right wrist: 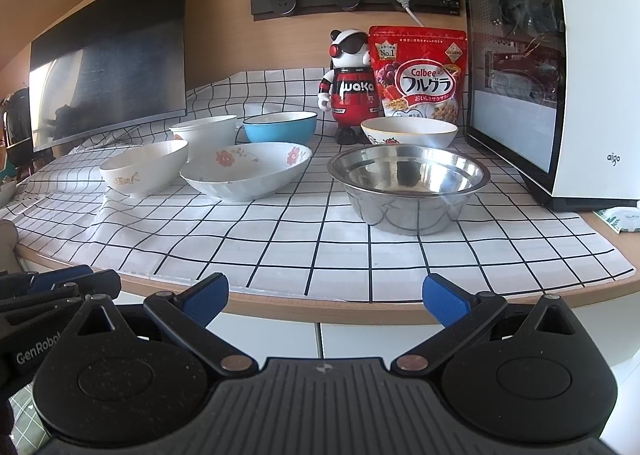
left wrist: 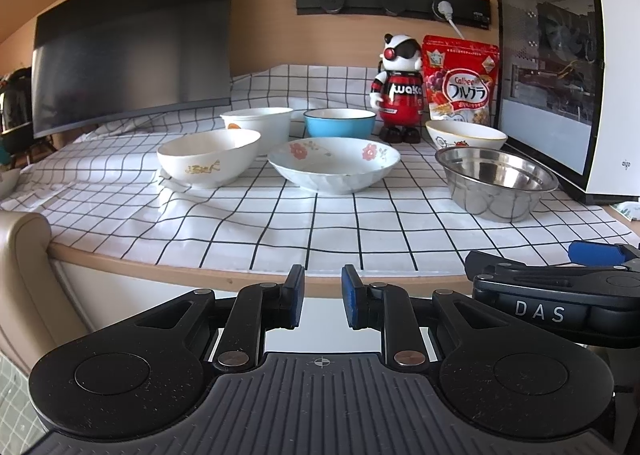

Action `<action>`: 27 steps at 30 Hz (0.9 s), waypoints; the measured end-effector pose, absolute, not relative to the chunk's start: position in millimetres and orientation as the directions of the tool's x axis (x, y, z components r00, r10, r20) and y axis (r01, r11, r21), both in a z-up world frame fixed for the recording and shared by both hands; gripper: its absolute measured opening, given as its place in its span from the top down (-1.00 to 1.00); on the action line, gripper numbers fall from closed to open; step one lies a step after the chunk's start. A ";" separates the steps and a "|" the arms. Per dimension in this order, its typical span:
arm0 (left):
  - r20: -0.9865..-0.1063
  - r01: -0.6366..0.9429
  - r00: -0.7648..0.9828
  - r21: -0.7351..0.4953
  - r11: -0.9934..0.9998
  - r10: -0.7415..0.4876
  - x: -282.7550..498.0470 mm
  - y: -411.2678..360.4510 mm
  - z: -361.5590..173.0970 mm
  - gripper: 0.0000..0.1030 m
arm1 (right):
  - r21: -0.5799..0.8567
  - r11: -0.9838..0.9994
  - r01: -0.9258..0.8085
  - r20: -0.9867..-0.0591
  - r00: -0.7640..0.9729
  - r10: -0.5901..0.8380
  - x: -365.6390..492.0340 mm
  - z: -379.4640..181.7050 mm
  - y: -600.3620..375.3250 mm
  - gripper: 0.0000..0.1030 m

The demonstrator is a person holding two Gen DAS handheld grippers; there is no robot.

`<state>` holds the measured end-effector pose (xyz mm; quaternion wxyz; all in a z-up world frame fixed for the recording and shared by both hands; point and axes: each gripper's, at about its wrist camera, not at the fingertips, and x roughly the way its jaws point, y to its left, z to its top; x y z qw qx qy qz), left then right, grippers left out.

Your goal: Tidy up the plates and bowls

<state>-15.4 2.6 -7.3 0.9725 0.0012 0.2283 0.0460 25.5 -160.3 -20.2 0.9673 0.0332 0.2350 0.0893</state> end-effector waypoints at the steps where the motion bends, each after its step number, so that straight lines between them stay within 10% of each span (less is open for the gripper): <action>1: -0.444 -0.089 0.892 0.023 0.996 0.090 -15.4 2.6 -7.3 0.55 | 0.106 0.982 -0.158 -0.449 0.873 0.189 25.6 -20.2 -160.1 -1.00; 27: -0.444 -0.087 0.892 0.024 0.996 0.089 -14.6 4.3 -7.7 0.55 | 0.105 0.981 -0.160 -0.456 0.869 0.191 31.6 -22.5 -160.3 -1.00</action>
